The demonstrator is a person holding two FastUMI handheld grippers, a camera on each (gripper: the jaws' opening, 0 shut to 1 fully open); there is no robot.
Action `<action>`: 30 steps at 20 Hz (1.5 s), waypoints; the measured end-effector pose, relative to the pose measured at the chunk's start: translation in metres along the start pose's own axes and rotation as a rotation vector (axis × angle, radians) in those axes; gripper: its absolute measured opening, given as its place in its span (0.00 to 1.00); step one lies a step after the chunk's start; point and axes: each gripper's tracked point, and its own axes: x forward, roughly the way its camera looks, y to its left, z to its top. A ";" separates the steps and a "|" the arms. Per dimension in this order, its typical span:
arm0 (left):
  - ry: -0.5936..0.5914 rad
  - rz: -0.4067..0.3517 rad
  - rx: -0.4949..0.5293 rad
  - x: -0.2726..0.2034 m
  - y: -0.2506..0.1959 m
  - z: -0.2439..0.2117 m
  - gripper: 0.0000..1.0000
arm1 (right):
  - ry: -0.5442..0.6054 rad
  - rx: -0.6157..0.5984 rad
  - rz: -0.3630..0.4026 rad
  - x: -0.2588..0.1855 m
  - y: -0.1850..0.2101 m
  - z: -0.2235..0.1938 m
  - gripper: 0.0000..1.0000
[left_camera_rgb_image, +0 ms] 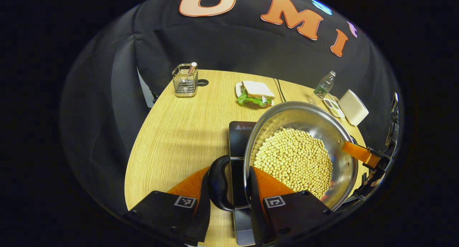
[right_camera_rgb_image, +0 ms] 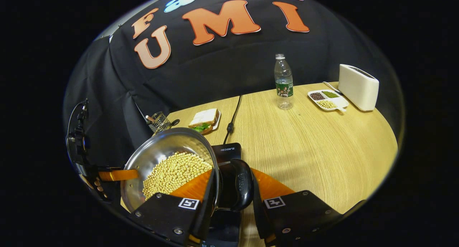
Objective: First push the handle of the pot to place it horizontally, then grasp the pot with both hands and set it on the induction cooktop.
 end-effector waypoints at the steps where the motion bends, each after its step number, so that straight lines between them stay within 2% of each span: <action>1: -0.006 -0.001 0.002 0.003 0.001 0.001 0.55 | -0.007 0.000 0.000 0.001 0.000 0.001 0.51; 3: -0.009 -0.002 0.003 0.002 -0.001 0.000 0.55 | -0.006 -0.007 -0.001 0.002 0.001 0.000 0.51; 4: -0.014 -0.003 0.009 0.000 -0.001 0.000 0.55 | -0.004 -0.008 -0.001 0.002 -0.001 -0.001 0.47; 5: -0.014 0.000 0.019 0.004 0.001 0.001 0.55 | 0.001 -0.003 0.000 0.002 -0.001 -0.002 0.51; 7: -0.011 0.009 0.034 0.003 0.003 0.002 0.58 | 0.037 0.014 0.003 0.009 -0.002 -0.009 0.51; 9: -0.008 0.022 0.036 0.002 0.005 0.001 0.61 | 0.022 0.027 0.028 0.005 0.001 -0.002 0.55; 11: -0.023 0.036 0.020 0.002 0.004 0.004 0.63 | -0.054 0.038 0.035 -0.007 0.001 0.019 0.61; 12: -0.042 0.058 0.024 -0.001 0.007 0.008 0.64 | -0.067 0.040 0.033 -0.014 -0.001 0.025 0.72; 14: -0.118 0.126 0.066 -0.005 0.022 0.023 0.77 | -0.095 0.023 0.018 -0.028 -0.009 0.035 0.90; 16: -0.188 0.204 0.087 -0.017 0.035 0.039 0.98 | -0.126 0.003 0.001 -0.043 -0.018 0.046 0.95; 19: -0.301 0.267 0.063 -0.036 0.029 0.059 0.98 | -0.179 -0.030 -0.004 -0.075 -0.029 0.064 0.95; 22: -0.432 0.256 0.045 -0.062 0.008 0.083 0.98 | -0.265 -0.074 -0.032 -0.115 -0.047 0.094 0.95; 25: -0.520 0.174 0.018 -0.094 -0.035 0.103 0.98 | -0.341 -0.112 -0.032 -0.162 -0.061 0.122 0.95; 27: -0.596 0.130 0.027 -0.133 -0.067 0.115 0.98 | -0.404 -0.143 -0.051 -0.196 -0.076 0.143 0.95; 28: -0.639 0.123 0.049 -0.155 -0.080 0.123 0.98 | -0.428 -0.154 -0.056 -0.212 -0.083 0.151 0.95; 30: -0.727 0.160 0.087 -0.195 -0.096 0.133 0.98 | -0.459 -0.175 -0.057 -0.242 -0.093 0.164 0.95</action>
